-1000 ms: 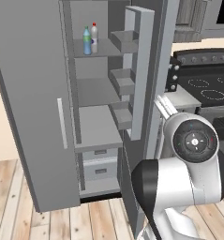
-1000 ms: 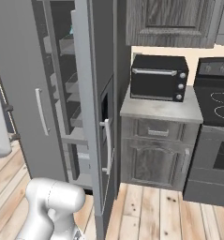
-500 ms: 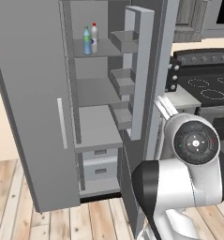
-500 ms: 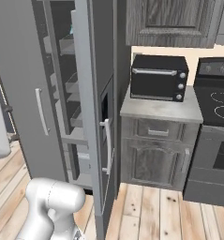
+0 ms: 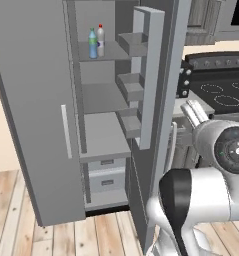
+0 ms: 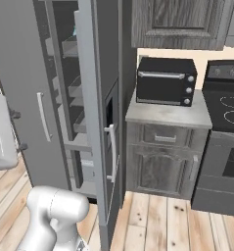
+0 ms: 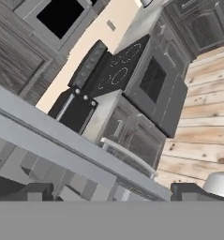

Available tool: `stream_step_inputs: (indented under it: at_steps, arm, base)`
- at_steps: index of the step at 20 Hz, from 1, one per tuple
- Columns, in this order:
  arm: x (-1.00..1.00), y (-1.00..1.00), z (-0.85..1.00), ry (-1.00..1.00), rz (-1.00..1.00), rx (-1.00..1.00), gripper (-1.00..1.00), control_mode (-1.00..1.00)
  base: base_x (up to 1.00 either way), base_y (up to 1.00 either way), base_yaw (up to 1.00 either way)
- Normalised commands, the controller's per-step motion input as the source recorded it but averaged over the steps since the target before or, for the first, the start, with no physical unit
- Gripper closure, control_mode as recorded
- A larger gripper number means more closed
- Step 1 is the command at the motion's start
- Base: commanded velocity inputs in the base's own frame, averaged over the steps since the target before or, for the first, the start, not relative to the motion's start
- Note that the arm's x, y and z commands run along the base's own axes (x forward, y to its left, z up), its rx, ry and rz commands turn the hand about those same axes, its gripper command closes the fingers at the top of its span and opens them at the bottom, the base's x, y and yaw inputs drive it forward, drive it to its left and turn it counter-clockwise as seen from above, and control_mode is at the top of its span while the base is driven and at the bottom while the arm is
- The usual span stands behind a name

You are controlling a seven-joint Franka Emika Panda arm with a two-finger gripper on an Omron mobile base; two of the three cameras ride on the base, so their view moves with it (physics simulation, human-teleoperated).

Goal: Take the bottled waters from the counter and place them in the freezer to freeze. Close the freezer door after placing the bottles.

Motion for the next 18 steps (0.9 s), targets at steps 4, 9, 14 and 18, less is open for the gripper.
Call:
stream_step_inputs:
  at_steps: [4,9,14,18]
  arm:
    - [-0.03,-0.99,0.28,-0.01,0.06,0.32,-1.0,-1.0]
    - [-0.1,-1.0,0.29,-0.01,0.12,0.44,-1.0,-1.0]
    - [0.03,-1.0,0.04,0.0,0.22,0.4,-1.0,-1.0]
    - [0.86,-0.44,-0.04,0.15,0.13,0.31,-1.0,-1.0]
  base:
    - [0.0,0.0,0.0]
    - [0.0,0.0,0.0]
    - [0.0,0.0,0.0]
    - [0.0,0.0,0.0]
